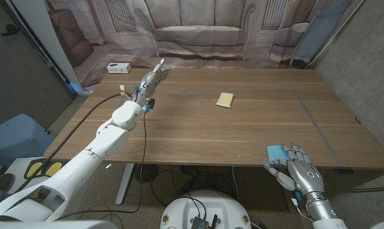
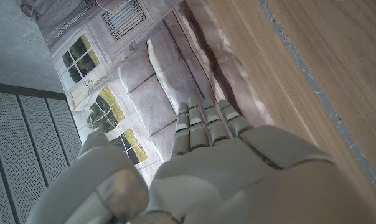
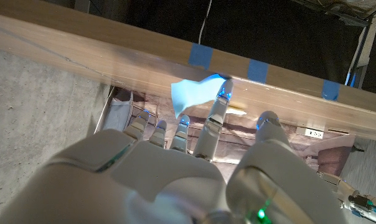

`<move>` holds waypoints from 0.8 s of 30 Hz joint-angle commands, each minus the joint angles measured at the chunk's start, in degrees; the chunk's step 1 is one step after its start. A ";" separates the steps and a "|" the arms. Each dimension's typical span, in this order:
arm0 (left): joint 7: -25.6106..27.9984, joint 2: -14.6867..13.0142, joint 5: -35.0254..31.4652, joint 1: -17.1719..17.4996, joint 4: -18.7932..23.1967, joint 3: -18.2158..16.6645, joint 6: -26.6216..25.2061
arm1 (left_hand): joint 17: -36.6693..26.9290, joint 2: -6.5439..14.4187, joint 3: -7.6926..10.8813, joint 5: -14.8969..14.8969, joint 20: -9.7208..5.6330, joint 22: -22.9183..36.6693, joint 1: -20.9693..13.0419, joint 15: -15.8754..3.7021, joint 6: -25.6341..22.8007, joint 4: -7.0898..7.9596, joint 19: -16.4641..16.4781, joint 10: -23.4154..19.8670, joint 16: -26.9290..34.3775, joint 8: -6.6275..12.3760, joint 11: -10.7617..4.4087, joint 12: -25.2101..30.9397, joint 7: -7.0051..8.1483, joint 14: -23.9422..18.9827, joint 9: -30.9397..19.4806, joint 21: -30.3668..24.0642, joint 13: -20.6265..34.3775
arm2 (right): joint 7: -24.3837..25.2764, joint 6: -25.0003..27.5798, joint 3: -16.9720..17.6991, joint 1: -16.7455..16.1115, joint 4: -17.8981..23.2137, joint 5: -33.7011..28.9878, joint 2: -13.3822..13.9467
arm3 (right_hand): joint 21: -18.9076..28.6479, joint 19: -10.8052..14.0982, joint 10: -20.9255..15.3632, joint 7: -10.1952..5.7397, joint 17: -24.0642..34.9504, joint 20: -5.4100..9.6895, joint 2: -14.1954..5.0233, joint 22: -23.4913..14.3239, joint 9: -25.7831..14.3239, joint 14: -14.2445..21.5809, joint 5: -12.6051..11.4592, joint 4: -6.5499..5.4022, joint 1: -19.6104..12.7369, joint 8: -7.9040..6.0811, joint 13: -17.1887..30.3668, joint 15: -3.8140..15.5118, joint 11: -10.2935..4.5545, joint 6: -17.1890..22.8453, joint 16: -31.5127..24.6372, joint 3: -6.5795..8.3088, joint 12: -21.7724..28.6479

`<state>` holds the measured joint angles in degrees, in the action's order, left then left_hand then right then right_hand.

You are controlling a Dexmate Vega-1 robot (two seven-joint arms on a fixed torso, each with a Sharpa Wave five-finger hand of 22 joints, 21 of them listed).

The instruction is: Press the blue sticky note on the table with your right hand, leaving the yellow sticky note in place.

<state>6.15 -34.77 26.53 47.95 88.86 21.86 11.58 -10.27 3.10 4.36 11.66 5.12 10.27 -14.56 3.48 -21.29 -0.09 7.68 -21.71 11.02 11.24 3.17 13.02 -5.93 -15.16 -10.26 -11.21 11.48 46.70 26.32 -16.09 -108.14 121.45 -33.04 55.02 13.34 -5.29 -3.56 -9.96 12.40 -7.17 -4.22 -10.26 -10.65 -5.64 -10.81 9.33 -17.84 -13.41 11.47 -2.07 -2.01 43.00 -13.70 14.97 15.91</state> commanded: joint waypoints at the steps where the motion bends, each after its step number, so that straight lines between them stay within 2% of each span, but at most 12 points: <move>1: -0.23 -0.23 0.54 0.41 -0.27 -0.32 0.12 | -0.07 0.47 0.01 -0.19 0.21 0.11 0.15 -0.11 -0.46 -0.08 -0.34 -0.45 -0.07 -0.10 -0.09 0.02 0.13 -0.48 -0.14 -0.08 0.17 | 0.12 0.10 0.26 0.61 1.35 -0.08 -0.79 | -0.55 -0.61 0.92 -0.19 0.27 -1.38 0.54 -0.22 -0.28 -0.91 -0.09 -0.29 -0.61 1.76 0.05 -1.25 0.60 -3.81 0.45 0.47 -0.64; 3: -0.36 -0.26 0.64 0.41 -0.28 -0.33 0.16 | -0.07 0.48 0.01 -0.19 0.20 0.11 0.15 -0.08 -0.49 -0.09 -0.34 -0.47 -0.08 -0.09 -0.06 0.02 0.11 -0.47 -0.14 -0.08 0.17 | 1.31 -0.86 0.49 0.62 1.15 -0.04 -1.25 | -0.62 -0.62 0.43 -0.28 0.22 -2.25 0.64 -0.23 -0.31 0.14 -0.10 -0.18 -0.93 1.80 0.07 -2.23 0.54 -3.92 0.16 0.62 -0.54; 5: -0.55 -0.37 0.72 0.41 -0.16 -0.36 0.19 | -0.07 0.50 0.01 -0.20 0.18 0.11 0.15 -0.06 -0.48 -0.10 -0.30 -0.46 -0.08 -0.10 -0.15 0.00 0.12 -0.46 -0.14 -0.10 0.17 | 1.75 -1.23 0.71 0.64 1.18 -0.14 -1.45 | -0.66 -0.62 -0.30 -0.32 0.16 -2.69 0.72 -0.23 -0.33 0.58 -0.12 -0.06 -1.25 1.77 0.08 -2.36 0.48 -3.86 0.09 0.75 -0.32; 11: -0.73 -0.65 0.76 0.53 -0.04 -0.70 0.79 | -0.07 0.53 0.00 -0.20 0.15 0.10 0.14 -0.07 -0.60 -0.14 -0.25 -0.52 -0.09 -0.08 -0.15 -0.01 0.13 -0.48 -0.14 -0.13 0.17 | 1.75 -2.31 1.73 0.51 1.80 -0.47 -1.06 | -0.58 -0.14 -0.77 -0.39 0.08 -3.17 1.18 -0.25 -0.36 1.10 -0.14 0.09 -1.84 2.53 0.10 -1.34 0.70 -6.05 0.12 0.92 -0.36; 12: -0.75 -0.65 0.82 0.59 -0.05 -0.75 0.87 | -0.07 0.53 0.00 -0.20 0.16 0.10 0.14 -0.07 -0.62 -0.14 -0.24 -0.50 -0.09 -0.07 -0.28 -0.03 0.14 -0.48 -0.14 -0.14 0.17 | 2.24 -3.35 2.11 0.39 1.69 -0.18 -1.06 | -0.14 1.26 -1.25 -0.31 0.07 -3.68 1.34 -0.23 -0.40 2.21 -0.16 -0.01 -1.96 2.44 0.12 -2.03 1.24 -6.28 -0.17 0.98 -0.29; 14: -0.85 -0.59 1.00 0.71 -0.20 -0.83 1.11 | -0.06 0.54 0.00 -0.20 0.09 0.10 0.13 -0.05 -0.61 -0.15 -0.23 -0.49 -0.09 -0.08 -0.20 -0.04 0.12 -0.48 -0.14 -0.15 0.17 | 3.69 -5.77 2.79 0.31 1.16 0.41 -1.48 | 1.17 6.26 -3.86 0.24 -0.24 -3.16 1.75 0.00 -0.44 5.62 -0.20 0.01 -2.88 2.23 0.15 -3.51 2.98 -6.59 -0.74 1.40 0.39; 16: -0.80 -0.39 1.26 0.82 -0.45 -1.03 1.52 | -0.06 0.57 0.00 -0.20 0.06 0.10 0.13 -0.05 -0.63 -0.17 -0.22 -0.57 -0.09 -0.09 -0.01 -0.02 0.14 -0.50 -0.15 -0.16 0.18 | 4.67 -7.43 3.37 0.27 0.81 0.58 -1.84 | 1.66 8.54 -4.79 0.99 -0.44 -1.98 1.95 0.13 -0.43 6.89 -0.24 0.14 -3.54 2.26 0.16 -4.27 3.62 -6.88 -0.82 1.66 0.60; 19: -0.73 -0.15 1.40 0.88 -0.67 -1.28 2.30 | -0.06 0.58 0.00 -0.20 0.09 0.10 0.13 -0.11 -0.66 -0.18 -0.21 -0.59 -0.08 -0.08 -0.02 -0.03 0.14 -0.54 -0.15 -0.16 0.18 | 5.22 -7.66 3.91 0.30 0.94 -0.11 -2.56 | 2.14 11.35 -5.30 1.24 -0.64 -1.51 2.49 0.29 -0.43 7.34 -0.25 0.22 -4.22 2.82 0.17 -4.40 4.29 -8.86 -0.46 1.82 0.61; 21: -0.85 -0.22 1.35 0.84 -0.57 -1.36 2.57 | -0.06 0.58 0.00 -0.20 0.08 0.10 0.12 -0.14 -0.72 -0.19 -0.14 -0.64 -0.06 -0.07 -0.03 -0.02 0.16 -0.58 -0.15 -0.19 0.18 | 5.22 -7.06 3.92 0.47 1.16 -0.92 -3.14 | 2.38 13.78 -5.20 1.08 -0.69 -1.11 3.16 0.44 -0.44 6.88 -0.25 0.07 -4.47 3.33 0.20 -3.28 3.92 -11.62 0.18 1.76 0.36; 22: -0.90 -0.27 1.32 0.81 -0.52 -1.38 2.65 | -0.06 0.59 0.00 -0.20 0.04 0.10 0.12 -0.19 -0.72 -0.20 -0.09 -0.61 -0.05 -0.07 -0.02 -0.03 0.17 -0.61 -0.15 -0.21 0.18 | 5.38 -6.82 3.77 0.67 1.13 -1.54 -3.41 | 1.66 13.47 -4.91 0.82 -0.66 -0.64 3.53 0.53 -0.46 6.37 -0.26 -0.12 -4.49 3.74 0.21 -2.62 3.22 -14.51 0.65 1.68 0.05; 24: -0.87 -0.39 1.18 0.79 -0.34 -1.41 2.62 | -0.06 0.59 0.00 -0.21 -0.03 0.10 0.12 -0.20 -0.73 -0.20 -0.05 -0.61 -0.05 -0.07 0.03 -0.04 0.16 -0.64 -0.15 -0.23 0.18 | 5.29 -6.27 3.57 0.94 1.26 -2.19 -4.03 | 1.06 13.61 -5.07 0.78 -0.52 -0.56 3.87 0.55 -0.46 6.32 -0.21 -0.53 -3.95 3.70 0.17 -1.96 0.69 -16.88 0.82 1.41 -0.16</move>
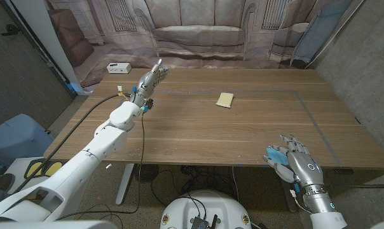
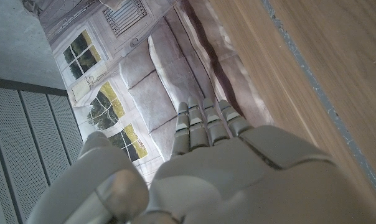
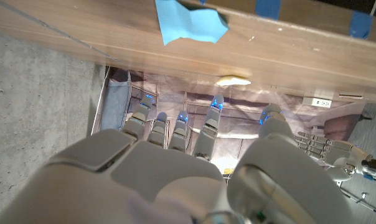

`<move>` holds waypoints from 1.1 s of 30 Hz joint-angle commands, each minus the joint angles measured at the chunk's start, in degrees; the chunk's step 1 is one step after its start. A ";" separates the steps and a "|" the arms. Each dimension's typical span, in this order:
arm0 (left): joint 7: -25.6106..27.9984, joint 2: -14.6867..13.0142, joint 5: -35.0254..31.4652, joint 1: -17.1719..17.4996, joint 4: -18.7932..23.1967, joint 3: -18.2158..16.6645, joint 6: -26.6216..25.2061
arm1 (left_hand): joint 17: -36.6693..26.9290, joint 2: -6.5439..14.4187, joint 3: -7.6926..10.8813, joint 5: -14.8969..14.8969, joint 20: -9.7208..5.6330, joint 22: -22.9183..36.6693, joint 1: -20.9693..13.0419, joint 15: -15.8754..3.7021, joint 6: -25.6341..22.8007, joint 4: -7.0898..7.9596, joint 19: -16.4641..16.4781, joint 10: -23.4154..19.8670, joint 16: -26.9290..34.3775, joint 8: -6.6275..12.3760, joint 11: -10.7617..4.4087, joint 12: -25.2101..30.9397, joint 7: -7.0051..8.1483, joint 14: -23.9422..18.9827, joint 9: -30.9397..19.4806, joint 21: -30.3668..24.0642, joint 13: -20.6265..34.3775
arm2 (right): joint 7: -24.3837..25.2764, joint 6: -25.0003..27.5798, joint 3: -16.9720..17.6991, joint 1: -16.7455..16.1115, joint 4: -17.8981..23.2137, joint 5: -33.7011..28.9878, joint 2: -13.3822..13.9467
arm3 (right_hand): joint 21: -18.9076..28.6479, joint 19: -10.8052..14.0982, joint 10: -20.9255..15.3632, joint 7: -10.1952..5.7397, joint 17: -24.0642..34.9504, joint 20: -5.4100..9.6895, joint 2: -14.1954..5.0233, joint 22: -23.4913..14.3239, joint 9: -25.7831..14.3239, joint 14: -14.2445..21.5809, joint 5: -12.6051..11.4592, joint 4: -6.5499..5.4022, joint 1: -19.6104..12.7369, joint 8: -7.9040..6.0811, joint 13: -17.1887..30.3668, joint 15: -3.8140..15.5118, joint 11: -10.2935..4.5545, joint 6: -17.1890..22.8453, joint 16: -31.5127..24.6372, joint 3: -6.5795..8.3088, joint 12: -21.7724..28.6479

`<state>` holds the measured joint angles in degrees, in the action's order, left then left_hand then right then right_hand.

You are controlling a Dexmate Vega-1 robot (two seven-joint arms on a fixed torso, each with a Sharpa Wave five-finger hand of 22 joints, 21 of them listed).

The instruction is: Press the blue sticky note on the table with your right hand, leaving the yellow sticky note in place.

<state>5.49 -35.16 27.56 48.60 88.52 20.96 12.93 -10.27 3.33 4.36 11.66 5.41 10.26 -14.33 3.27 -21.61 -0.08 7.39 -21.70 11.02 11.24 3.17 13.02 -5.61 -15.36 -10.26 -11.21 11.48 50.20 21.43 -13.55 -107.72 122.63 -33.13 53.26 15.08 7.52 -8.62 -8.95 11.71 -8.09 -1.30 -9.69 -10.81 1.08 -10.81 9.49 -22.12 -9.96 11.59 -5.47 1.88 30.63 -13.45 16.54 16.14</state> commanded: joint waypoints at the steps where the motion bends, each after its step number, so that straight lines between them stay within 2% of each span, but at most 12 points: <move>1: -0.28 -0.03 0.21 0.14 0.05 -0.53 1.24 | -0.06 0.37 0.00 -0.21 -0.33 0.10 -0.11 -0.03 -0.39 -0.21 0.25 -0.64 -0.05 -0.08 0.14 -0.03 -0.16 -0.43 -0.15 -0.23 0.18 | 1.51 -0.94 0.95 0.60 0.19 -2.41 -2.46 | -0.89 0.76 -0.05 -0.28 0.20 0.38 1.01 -0.02 -0.29 -0.46 -0.22 -0.76 0.40 0.39 0.04 1.77 -3.35 -5.66 0.63 -0.21 -0.48; 3: -0.29 -0.08 0.23 0.14 0.12 -0.53 1.13 | -0.06 0.37 -0.01 -0.21 -0.31 0.10 -0.11 -0.05 -0.43 -0.23 0.24 -0.68 -0.04 -0.08 -0.02 -0.03 -0.15 -0.46 -0.15 -0.22 0.18 | 1.64 -0.50 0.71 0.86 0.09 -3.09 -3.00 | -1.62 0.36 0.11 -0.50 0.32 0.76 1.19 -0.07 -0.26 -0.89 -0.17 -1.10 0.97 0.58 -0.02 2.65 -3.55 -9.09 0.86 -0.45 -0.88; 6: -0.49 -0.22 0.24 0.12 0.20 -0.44 0.87 | -0.06 0.38 -0.01 -0.22 -0.34 0.10 -0.12 -0.05 -0.42 -0.25 0.30 -0.65 -0.04 -0.09 -0.09 -0.06 -0.17 -0.49 -0.15 -0.24 0.18 | 1.73 -0.41 0.56 1.00 0.08 -3.66 -3.45 | -2.24 0.56 0.40 0.91 0.43 1.14 1.54 -0.11 -0.22 -1.09 -0.11 -1.41 1.79 0.65 -0.09 3.42 -3.55 -14.08 0.97 -0.83 -1.47; 8: -0.57 -0.32 0.23 0.19 0.29 -0.36 0.68 | -0.06 0.38 -0.01 -0.22 -0.35 0.10 -0.12 -0.01 -0.42 -0.26 0.28 -0.77 -0.05 -0.09 0.05 -0.02 -0.21 -0.48 -0.15 -0.24 0.18 | 2.02 -0.53 0.46 1.21 0.05 -4.09 -3.75 | -2.34 1.29 0.16 1.82 0.40 3.20 1.77 -0.14 -0.22 -0.88 -0.12 -1.45 2.09 0.26 -0.15 3.90 -4.17 -15.72 0.94 -1.00 -1.69; 12: -0.56 -0.52 0.19 0.49 0.62 -0.35 0.55 | -0.06 0.40 -0.01 -0.22 -0.36 0.09 -0.14 -0.03 -0.43 -0.29 0.32 -0.82 -0.05 -0.10 0.05 -0.02 -0.18 -0.52 -0.15 -0.25 0.18 | 1.91 -1.87 0.81 1.64 0.24 -4.20 -3.59 | -2.01 3.76 -0.49 3.10 0.21 6.09 1.93 -0.15 -0.19 0.02 -0.18 -1.31 2.03 -0.49 -0.33 5.58 -4.32 -16.09 0.78 -1.03 -2.08; 13: -0.29 -0.64 0.05 0.79 0.95 -0.43 0.57 | -0.06 0.40 -0.01 -0.22 -0.36 0.09 -0.15 -0.06 -0.43 -0.29 0.35 -0.85 -0.05 -0.10 0.03 -0.01 -0.15 -0.51 -0.15 -0.26 0.18 | 1.47 -2.48 1.10 1.91 0.66 -4.07 -3.25 | -1.90 4.53 -0.58 3.15 0.16 7.06 2.01 -0.15 -0.18 0.14 -0.19 -1.30 2.09 -0.61 -0.38 5.64 -3.98 -16.16 0.80 -1.09 -2.23; 14: -0.22 -0.72 0.00 0.94 1.12 -0.47 0.62 | -0.06 0.40 -0.01 -0.22 -0.40 0.09 -0.15 -0.04 -0.47 -0.30 0.37 -0.86 -0.05 -0.09 0.07 -0.01 -0.14 -0.52 -0.15 -0.27 0.18 | 1.12 -2.90 1.36 2.01 0.91 -3.85 -3.14 | -1.87 5.19 -0.66 3.52 0.10 7.85 2.05 -0.14 -0.18 0.32 -0.21 -1.28 2.08 -0.71 -0.42 5.80 -2.83 -16.23 0.82 -1.11 -2.38; 16: 0.01 -0.81 -0.02 1.27 1.49 -0.57 0.57 | -0.06 0.41 -0.01 -0.23 -0.38 0.09 -0.16 -0.09 -0.44 -0.31 0.39 -0.80 -0.03 -0.11 0.04 -0.04 -0.11 -0.59 -0.15 -0.27 0.18 | 1.05 -4.35 1.88 2.28 1.07 -3.39 -3.03 | -1.74 6.21 -0.35 4.30 0.05 8.73 2.02 -0.13 -0.19 0.46 -0.24 -1.30 2.13 -0.84 -0.45 5.77 -1.96 -16.19 0.87 -1.14 -2.70; 18: 0.09 -0.95 -0.11 1.51 1.77 -0.58 0.51 | -0.06 0.42 -0.01 -0.23 -0.38 0.09 -0.17 -0.08 -0.43 -0.33 0.43 -0.92 -0.03 -0.12 0.00 -0.01 -0.09 -0.60 -0.15 -0.29 0.18 | 0.84 -5.81 2.50 2.46 1.28 -2.79 -3.02 | -2.04 6.78 -0.08 6.32 -0.01 9.22 1.91 -0.11 -0.26 0.59 -0.26 -1.42 2.33 -1.25 -0.48 5.72 0.90 -15.51 1.04 -1.21 -3.09; 19: 0.11 -1.00 -0.16 1.59 1.88 -0.57 0.50 | -0.06 0.42 -0.01 -0.23 -0.42 0.09 -0.18 -0.06 -0.46 -0.34 0.45 -0.90 -0.04 -0.11 0.05 -0.02 -0.13 -0.59 -0.15 -0.29 0.18 | 0.88 -6.46 2.73 2.61 1.33 -2.68 -3.11 | -2.11 6.82 -0.02 6.55 -0.01 9.28 1.92 -0.11 -0.29 0.59 -0.26 -1.45 2.39 -1.39 -0.48 5.66 1.16 -15.21 1.08 -1.24 -3.15; 27: 0.69 -1.17 -1.19 1.95 2.51 -0.39 0.62 | -0.05 0.43 -0.01 -0.23 -0.86 0.08 -0.23 -0.07 -0.39 -0.42 0.65 -0.72 -0.06 -0.16 -0.16 -0.13 -0.20 -0.60 -0.15 -0.35 0.18 | -1.05 -11.24 4.80 3.73 1.85 -0.70 -3.87 | -2.17 7.66 -0.69 7.15 0.04 9.53 1.86 -0.11 -0.43 1.24 -0.23 -1.75 3.00 -1.55 -0.45 5.34 1.69 -14.83 0.93 -1.47 -3.07; 33: 0.24 -0.91 -1.52 1.61 2.40 0.03 0.95 | -0.05 0.42 -0.02 -0.24 -0.92 0.08 -0.25 -0.01 -0.36 -0.47 0.70 -0.57 -0.09 -0.18 0.12 -0.22 -0.20 -0.56 -0.15 -0.35 0.18 | -3.15 -17.56 6.88 5.38 0.64 3.61 -5.01 | -1.73 10.21 -1.66 9.15 0.00 10.42 1.84 -0.09 -0.46 2.88 -0.23 -1.83 3.35 -1.23 -0.44 5.34 2.25 -15.82 0.53 -1.67 -3.01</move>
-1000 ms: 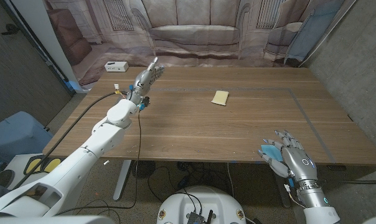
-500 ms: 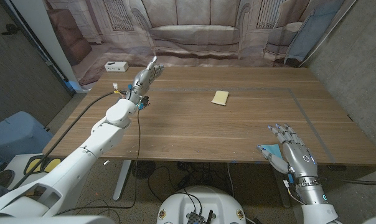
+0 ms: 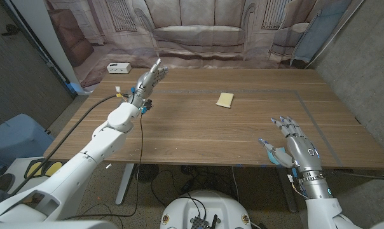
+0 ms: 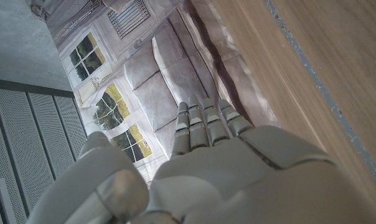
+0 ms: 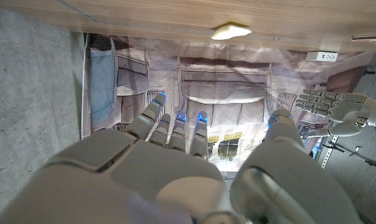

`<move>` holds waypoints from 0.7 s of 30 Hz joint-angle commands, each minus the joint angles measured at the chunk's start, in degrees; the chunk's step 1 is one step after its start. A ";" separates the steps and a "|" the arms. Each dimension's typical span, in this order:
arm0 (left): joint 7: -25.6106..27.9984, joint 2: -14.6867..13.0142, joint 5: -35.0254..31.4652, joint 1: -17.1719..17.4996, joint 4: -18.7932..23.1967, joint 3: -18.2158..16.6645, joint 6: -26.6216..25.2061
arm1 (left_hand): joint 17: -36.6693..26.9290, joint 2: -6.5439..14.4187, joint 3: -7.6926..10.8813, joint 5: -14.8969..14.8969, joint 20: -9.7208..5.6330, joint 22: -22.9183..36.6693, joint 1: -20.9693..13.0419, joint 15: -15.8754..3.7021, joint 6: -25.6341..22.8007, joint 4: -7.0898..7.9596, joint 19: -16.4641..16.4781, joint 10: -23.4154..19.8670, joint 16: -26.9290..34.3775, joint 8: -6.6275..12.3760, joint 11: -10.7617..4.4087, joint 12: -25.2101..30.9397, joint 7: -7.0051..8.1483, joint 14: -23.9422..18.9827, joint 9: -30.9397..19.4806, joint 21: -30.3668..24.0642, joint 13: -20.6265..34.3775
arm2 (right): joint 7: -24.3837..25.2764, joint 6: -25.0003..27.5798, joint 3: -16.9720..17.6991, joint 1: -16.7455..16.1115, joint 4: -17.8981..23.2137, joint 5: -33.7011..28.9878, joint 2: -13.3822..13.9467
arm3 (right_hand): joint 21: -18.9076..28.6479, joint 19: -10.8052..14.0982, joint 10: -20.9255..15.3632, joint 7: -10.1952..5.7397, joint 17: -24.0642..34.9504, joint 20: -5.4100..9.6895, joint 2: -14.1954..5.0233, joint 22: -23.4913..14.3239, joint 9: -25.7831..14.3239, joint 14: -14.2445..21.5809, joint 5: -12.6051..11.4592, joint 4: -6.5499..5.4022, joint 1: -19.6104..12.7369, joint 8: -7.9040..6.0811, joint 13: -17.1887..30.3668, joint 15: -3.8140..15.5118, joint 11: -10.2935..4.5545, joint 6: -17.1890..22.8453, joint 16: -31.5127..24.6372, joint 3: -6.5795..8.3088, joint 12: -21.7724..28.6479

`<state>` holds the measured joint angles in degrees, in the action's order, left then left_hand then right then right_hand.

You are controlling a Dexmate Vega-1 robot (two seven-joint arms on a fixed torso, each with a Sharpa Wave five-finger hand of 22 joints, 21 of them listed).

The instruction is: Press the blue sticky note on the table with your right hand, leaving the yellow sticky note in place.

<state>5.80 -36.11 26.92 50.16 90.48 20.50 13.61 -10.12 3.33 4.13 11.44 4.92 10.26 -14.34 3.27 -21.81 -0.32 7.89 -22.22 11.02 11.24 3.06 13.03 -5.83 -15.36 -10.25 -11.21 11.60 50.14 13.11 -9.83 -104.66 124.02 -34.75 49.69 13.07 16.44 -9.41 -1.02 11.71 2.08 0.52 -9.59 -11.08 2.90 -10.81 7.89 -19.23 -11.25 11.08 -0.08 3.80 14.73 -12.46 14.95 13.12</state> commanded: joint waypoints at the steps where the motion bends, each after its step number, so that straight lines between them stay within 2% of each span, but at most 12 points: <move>1: -0.10 0.14 -0.97 -0.03 0.38 0.58 0.38 | -0.20 0.42 0.22 -0.02 -0.47 0.08 -0.25 0.08 -0.13 -0.25 0.22 -0.03 -0.12 -0.19 0.19 -0.23 -0.02 -0.51 -0.15 -0.35 0.06 | -3.59 -9.88 3.42 2.72 -0.90 5.59 -1.62 | 0.29 1.50 -0.90 1.47 -0.02 0.24 0.01 -0.18 -0.19 1.18 -0.22 -0.25 0.49 0.08 0.07 -0.18 0.38 0.04 -0.48 -0.09 -0.01; 5: -0.16 0.44 -1.17 -0.34 0.27 0.84 0.42 | -0.20 0.42 0.21 -0.02 -0.65 0.07 -0.27 0.21 -0.01 -0.28 0.18 0.03 -0.16 -0.24 0.35 -0.27 0.07 -0.41 -0.15 -0.32 0.07 | -5.11 -12.61 4.14 4.63 -1.85 6.96 -2.58 | 0.20 1.83 -0.99 2.50 -0.02 0.18 -0.01 -0.17 -0.19 1.31 -0.21 -0.29 0.63 0.14 0.07 -0.33 0.53 -0.23 -0.45 -0.18 -0.10; 9: -0.18 0.89 -1.42 -0.54 -0.11 1.03 1.09 | -0.20 0.40 0.20 -0.02 -1.05 0.06 -0.28 0.26 0.11 -0.32 0.21 0.12 -0.18 -0.29 0.47 -0.32 -0.02 -0.37 -0.15 -0.32 0.07 | -7.20 -16.08 4.93 6.71 -3.03 9.33 -3.34 | 0.22 2.86 -1.46 4.06 -0.02 0.01 0.00 -0.15 -0.18 2.48 -0.18 -0.34 0.87 0.15 0.07 -1.31 1.00 -0.49 -0.74 -0.34 -0.15; 14: 0.37 1.03 -1.66 -0.07 0.29 0.93 1.35 | -0.20 0.39 0.18 -0.01 -1.06 0.06 -0.31 0.25 0.47 -0.37 0.19 0.37 -0.24 -0.42 0.34 -0.43 -0.04 -0.21 -0.15 -0.30 0.07 | -10.23 -20.08 5.65 9.57 -4.94 12.82 -4.44 | 0.40 4.06 -2.04 4.44 -0.04 -0.13 -0.02 -0.13 -0.17 3.27 -0.17 -0.32 0.92 0.13 0.06 -1.51 1.20 -0.62 -0.92 -0.41 -0.10; 21: 1.39 1.06 -1.98 0.82 1.15 0.44 1.84 | -0.19 0.35 0.16 -0.01 -1.22 0.05 -0.34 0.23 0.55 -0.44 0.11 0.44 -0.30 -0.43 0.33 -0.46 -0.15 -0.03 -0.15 -0.24 0.07 | -16.42 -27.24 5.92 14.06 -8.34 21.37 -6.12 | 0.43 5.06 -2.76 5.03 -0.05 -0.41 0.04 -0.12 -0.16 4.10 -0.14 -0.31 1.04 0.06 0.06 -1.81 1.90 -0.68 -1.06 -0.55 -0.06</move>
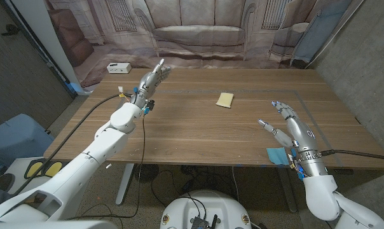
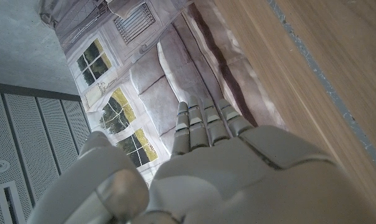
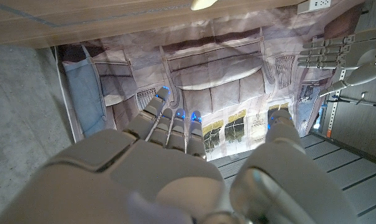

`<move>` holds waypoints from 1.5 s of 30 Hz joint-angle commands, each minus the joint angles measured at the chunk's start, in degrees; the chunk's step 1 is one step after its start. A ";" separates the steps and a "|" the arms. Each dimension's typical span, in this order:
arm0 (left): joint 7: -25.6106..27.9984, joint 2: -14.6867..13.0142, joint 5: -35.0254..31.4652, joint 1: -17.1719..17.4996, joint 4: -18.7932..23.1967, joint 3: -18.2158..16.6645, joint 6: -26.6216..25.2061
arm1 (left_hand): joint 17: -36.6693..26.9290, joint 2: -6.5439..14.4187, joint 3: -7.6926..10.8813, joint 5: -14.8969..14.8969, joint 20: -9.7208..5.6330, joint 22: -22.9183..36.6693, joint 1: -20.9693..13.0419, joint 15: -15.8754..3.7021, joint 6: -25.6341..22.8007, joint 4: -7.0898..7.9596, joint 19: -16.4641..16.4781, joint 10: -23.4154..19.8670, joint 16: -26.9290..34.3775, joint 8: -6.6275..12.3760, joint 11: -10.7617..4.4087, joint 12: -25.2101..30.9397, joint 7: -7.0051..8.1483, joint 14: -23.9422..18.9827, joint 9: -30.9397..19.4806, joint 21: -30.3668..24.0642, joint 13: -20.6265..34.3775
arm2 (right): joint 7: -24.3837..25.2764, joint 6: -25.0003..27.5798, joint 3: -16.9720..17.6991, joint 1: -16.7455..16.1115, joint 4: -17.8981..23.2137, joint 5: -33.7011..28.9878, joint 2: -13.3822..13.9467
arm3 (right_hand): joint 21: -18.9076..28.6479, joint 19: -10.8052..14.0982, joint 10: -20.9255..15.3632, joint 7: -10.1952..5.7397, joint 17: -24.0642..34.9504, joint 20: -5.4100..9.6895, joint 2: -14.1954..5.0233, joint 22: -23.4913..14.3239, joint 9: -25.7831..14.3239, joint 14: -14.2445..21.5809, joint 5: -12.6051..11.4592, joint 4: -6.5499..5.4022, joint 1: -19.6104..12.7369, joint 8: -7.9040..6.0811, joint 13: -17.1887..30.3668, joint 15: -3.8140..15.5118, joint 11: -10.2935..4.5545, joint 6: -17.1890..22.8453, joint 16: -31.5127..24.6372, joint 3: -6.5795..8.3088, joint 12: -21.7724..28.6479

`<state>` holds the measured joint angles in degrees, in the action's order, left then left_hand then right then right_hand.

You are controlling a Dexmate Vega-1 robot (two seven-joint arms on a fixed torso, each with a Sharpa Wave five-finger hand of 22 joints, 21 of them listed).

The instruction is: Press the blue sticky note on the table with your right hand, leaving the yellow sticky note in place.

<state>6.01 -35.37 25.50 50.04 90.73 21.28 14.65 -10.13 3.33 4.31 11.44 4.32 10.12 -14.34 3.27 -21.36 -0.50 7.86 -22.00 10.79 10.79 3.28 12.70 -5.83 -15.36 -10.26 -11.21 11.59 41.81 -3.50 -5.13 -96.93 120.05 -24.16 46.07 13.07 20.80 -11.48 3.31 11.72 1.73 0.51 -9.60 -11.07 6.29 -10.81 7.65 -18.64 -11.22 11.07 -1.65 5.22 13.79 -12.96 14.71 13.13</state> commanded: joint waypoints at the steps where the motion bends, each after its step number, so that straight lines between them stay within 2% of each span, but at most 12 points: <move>1: 1.21 0.32 -0.58 0.98 0.93 -0.37 0.81 | -0.19 0.35 -0.02 -0.02 -0.60 0.18 -0.34 0.25 0.13 -0.27 0.13 0.21 -0.07 0.01 0.18 -0.14 -0.15 -0.03 -0.15 -0.24 0.08 | -8.85 -11.64 1.15 7.00 -4.95 12.10 -2.94 | 0.42 0.80 -0.69 0.77 -0.05 -0.11 0.02 -0.11 -0.17 0.72 -0.13 -0.09 0.47 0.02 0.07 -0.33 0.56 0.26 -0.56 -0.32 -0.09; 6: 1.15 0.27 -0.49 1.03 0.91 -0.48 0.72 | -0.18 0.33 -0.04 -0.02 -0.75 0.18 -0.37 0.23 0.15 -0.31 0.09 0.33 -0.08 0.02 0.23 -0.19 -0.21 0.02 -0.15 -0.21 0.08 | -12.84 -15.16 0.74 9.74 -7.27 18.29 -4.85 | 0.38 1.07 -0.79 0.90 -0.02 -0.36 -0.02 -0.11 -0.17 0.95 -0.09 -0.18 0.65 0.00 0.07 -0.70 0.74 0.23 -0.59 -0.41 -0.14; 12: 0.79 0.32 -0.40 0.64 0.63 -0.48 0.74 | -0.18 0.33 -0.04 -0.01 -0.85 0.17 -0.40 0.32 0.20 -0.36 -0.04 0.32 -0.08 0.02 0.20 -0.19 -0.29 0.05 -0.15 -0.16 0.08 | -17.33 -16.35 0.10 12.56 -8.92 24.69 -6.55 | 0.13 1.10 -1.02 1.23 0.06 -1.00 0.14 -0.12 -0.16 1.04 0.05 -0.42 1.25 0.08 0.08 -1.40 1.13 -0.13 -0.53 -0.72 -0.22; 15: 0.70 0.39 -0.19 0.40 0.43 -0.50 0.46 | -0.18 0.33 -0.05 -0.01 -0.84 0.17 -0.42 0.30 0.22 -0.40 -0.07 0.34 -0.07 0.03 0.26 -0.20 -0.21 0.07 -0.15 -0.14 0.09 | -20.09 -18.47 -0.59 14.63 -10.88 28.69 -7.30 | -0.32 0.78 -0.74 1.55 0.14 -1.26 0.14 -0.15 -0.16 0.74 0.20 -0.65 1.84 -0.75 0.09 -1.68 1.35 1.97 -0.29 -1.00 -0.54; 16: 0.74 0.41 -0.22 0.35 0.44 -0.47 0.40 | -0.18 0.33 -0.05 0.00 -0.82 0.17 -0.43 0.30 0.24 -0.41 -0.07 0.35 -0.06 0.02 0.30 -0.20 -0.21 0.04 -0.15 -0.14 0.09 | -20.42 -18.81 -0.63 15.01 -11.25 29.16 -7.49 | -0.51 0.80 -0.81 2.03 0.12 -1.33 -0.52 -0.15 -0.22 0.77 0.19 -0.61 1.54 -1.32 0.10 -1.70 1.39 3.51 -0.20 -0.70 -0.63; 19: 0.60 0.54 -0.18 0.04 0.50 -0.25 0.04 | -0.18 0.33 -0.05 0.00 -0.85 0.17 -0.44 0.25 0.19 -0.43 -0.10 0.37 -0.05 0.06 0.13 -0.21 -0.26 0.05 -0.15 -0.13 0.09 | -22.63 -19.91 -0.81 16.21 -12.34 31.98 -7.59 | -0.58 1.03 -0.89 2.23 0.09 -1.38 -1.00 -0.16 -0.30 0.87 0.23 -0.55 1.29 -1.63 0.11 -2.02 1.60 4.42 -0.15 -0.48 -0.68; 27: -0.07 1.08 -0.21 -1.36 -0.09 0.63 -0.85 | -0.18 0.33 -0.06 0.00 -0.85 0.16 -0.48 0.23 0.30 -0.50 -0.12 0.37 -0.05 0.04 0.30 -0.22 -0.16 0.10 -0.15 -0.12 0.09 | -31.35 -20.85 -1.52 19.69 -15.30 44.42 -7.12 | -0.70 1.84 -1.20 2.33 0.15 -1.41 -1.17 -0.18 -0.34 1.25 0.53 -0.59 1.58 -0.30 0.14 -2.26 1.82 1.44 -0.09 -0.64 -0.81; 32: -0.48 1.54 -0.42 -2.43 -1.29 1.48 -1.72 | -0.18 0.33 -0.07 0.00 -0.83 0.16 -0.49 0.23 0.35 -0.54 -0.15 0.44 -0.06 0.03 0.14 -0.24 -0.16 0.14 -0.15 -0.11 0.09 | -33.48 -20.39 -1.43 21.44 -16.93 48.85 -7.14 | -0.80 1.90 -1.13 2.27 0.19 -1.48 -1.02 -0.19 -0.32 1.26 0.60 -0.65 1.87 0.05 0.15 -2.34 1.81 0.53 -0.04 -0.83 -0.91; 36: 0.50 2.43 -0.67 -2.82 -2.10 1.57 -1.42 | -0.18 0.33 -0.08 0.00 -0.81 0.16 -0.51 0.22 0.46 -0.57 -0.19 0.53 -0.06 0.00 0.20 -0.28 -0.11 0.17 -0.15 -0.09 0.09 | -34.85 -19.48 -1.23 23.16 -18.53 52.02 -7.05 | -0.16 5.48 -4.94 1.39 0.21 -1.44 -0.10 -0.24 -0.09 5.19 0.65 -0.91 3.40 -0.12 -0.01 -1.21 1.07 0.69 -1.08 -1.82 -0.11; 38: 0.84 2.80 -0.75 -2.98 -2.48 1.55 -1.06 | -0.18 0.33 -0.08 0.01 -0.81 0.16 -0.53 0.24 0.53 -0.60 -0.23 0.60 -0.09 -0.01 0.21 -0.31 -0.09 0.26 -0.15 -0.08 0.09 | -37.61 -18.85 -1.43 24.46 -19.73 55.05 -6.50 | -0.18 5.59 -5.12 1.44 0.22 -1.73 -0.03 -0.24 -0.08 5.26 0.66 -0.96 3.56 -0.11 -0.02 -1.25 1.00 0.66 -1.06 -1.91 -0.11; 41: 1.42 2.64 -1.52 -3.17 -2.60 1.74 -1.50 | -0.18 0.33 -0.09 0.01 -0.82 0.16 -0.54 0.26 0.74 -0.63 -0.24 0.83 -0.11 -0.08 0.28 -0.40 -0.05 0.35 -0.15 -0.08 0.09 | -44.35 -17.65 -2.35 27.32 -22.49 61.50 -5.87 | -1.30 3.56 -3.33 1.46 0.27 -2.23 0.12 -0.27 -0.01 3.18 0.57 -1.26 4.50 -0.08 -0.08 -2.11 1.51 0.55 0.01 -2.33 -1.17; 45: 1.57 2.50 -0.81 -2.56 -2.00 1.48 -2.04 | -0.19 0.34 -0.09 0.01 -0.83 0.16 -0.55 0.28 0.88 -0.65 -0.39 1.00 -0.14 -0.11 0.52 -0.46 -0.16 0.46 -0.15 -0.02 0.09 | -51.15 -17.96 -4.06 31.57 -27.08 67.46 -7.63 | -2.53 0.19 -0.65 1.59 0.34 -1.96 0.01 -0.30 0.01 0.16 0.43 -1.43 5.23 -0.18 -0.08 -2.28 1.57 0.79 1.30 -2.65 -2.24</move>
<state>6.61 -33.26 24.75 47.61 89.02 22.55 13.40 -10.14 3.33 4.06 11.47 3.92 10.13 -14.34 3.48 -20.74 -0.73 7.45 -21.17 10.80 10.80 3.67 12.27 -5.83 -15.14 -10.25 -11.21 11.58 5.49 -22.53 -6.89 -73.42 101.06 28.10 39.36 10.98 22.34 -13.22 5.19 11.88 -0.32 0.52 -9.75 -10.91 7.88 -10.15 6.23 -14.09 -11.21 10.92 -3.76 6.85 14.32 -12.17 12.34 11.23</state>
